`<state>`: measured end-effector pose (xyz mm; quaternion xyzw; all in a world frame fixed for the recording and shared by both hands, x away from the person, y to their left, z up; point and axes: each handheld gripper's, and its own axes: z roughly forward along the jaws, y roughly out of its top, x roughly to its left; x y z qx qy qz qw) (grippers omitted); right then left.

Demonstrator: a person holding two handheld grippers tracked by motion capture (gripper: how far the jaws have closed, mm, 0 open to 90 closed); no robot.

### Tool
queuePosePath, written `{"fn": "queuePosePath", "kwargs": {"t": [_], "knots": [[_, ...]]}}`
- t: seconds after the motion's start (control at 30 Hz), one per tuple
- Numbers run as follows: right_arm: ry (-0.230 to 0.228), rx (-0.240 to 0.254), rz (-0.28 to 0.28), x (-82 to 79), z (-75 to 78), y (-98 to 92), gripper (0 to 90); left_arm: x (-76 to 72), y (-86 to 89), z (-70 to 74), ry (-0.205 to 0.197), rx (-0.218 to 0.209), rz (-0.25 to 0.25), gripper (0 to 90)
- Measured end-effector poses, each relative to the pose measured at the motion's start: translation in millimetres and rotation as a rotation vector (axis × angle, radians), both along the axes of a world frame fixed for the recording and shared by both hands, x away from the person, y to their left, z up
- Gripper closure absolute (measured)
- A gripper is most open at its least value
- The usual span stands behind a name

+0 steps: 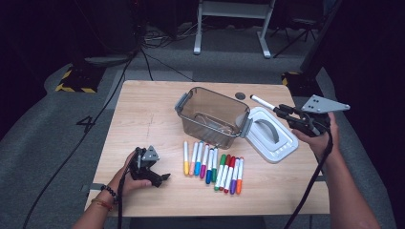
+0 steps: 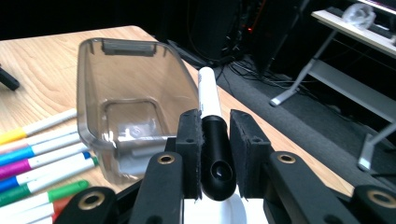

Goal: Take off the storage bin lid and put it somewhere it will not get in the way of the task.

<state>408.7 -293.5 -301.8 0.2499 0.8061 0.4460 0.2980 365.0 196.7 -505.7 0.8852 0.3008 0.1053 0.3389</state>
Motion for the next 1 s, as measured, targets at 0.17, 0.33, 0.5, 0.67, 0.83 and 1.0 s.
{"fn": "queuePosePath", "kwargs": {"t": [0.17, 0.33, 0.5, 0.67, 0.83, 1.0], "knots": [[0.009, 0.000, 0.048, 7.8, -2.3, 25.6, 74.6, 0.0, 0.0, 0.0, 0.000, 0.000, 0.000, 0.5], [0.033, -0.035, 0.104, 18.3, -9.6, 62.2, 74.6, 0.0, 0.0, 0.0, 0.000, 0.000, 0.000, 0.5], [0.059, -0.055, 0.144, 25.0, -20.4, 88.6, 74.6, 0.0, 0.0, 0.0, 0.000, 0.000, 0.000, 0.5], [0.095, -0.071, 0.172, 33.3, -31.8, 108.2, 74.6, 0.0, 0.0, 0.0, 0.000, 0.000, 0.000, 0.5], [0.130, -0.096, 0.196, 42.2, -41.2, 124.1, 74.6, 0.0, 0.0, 0.0, 0.000, 0.000, 0.000, 0.5], [0.166, -0.120, 0.219, 49.9, -48.6, 135.0, 74.6, 0.0, 0.0, 0.0, 0.000, 0.000, 0.000, 0.5]]}}
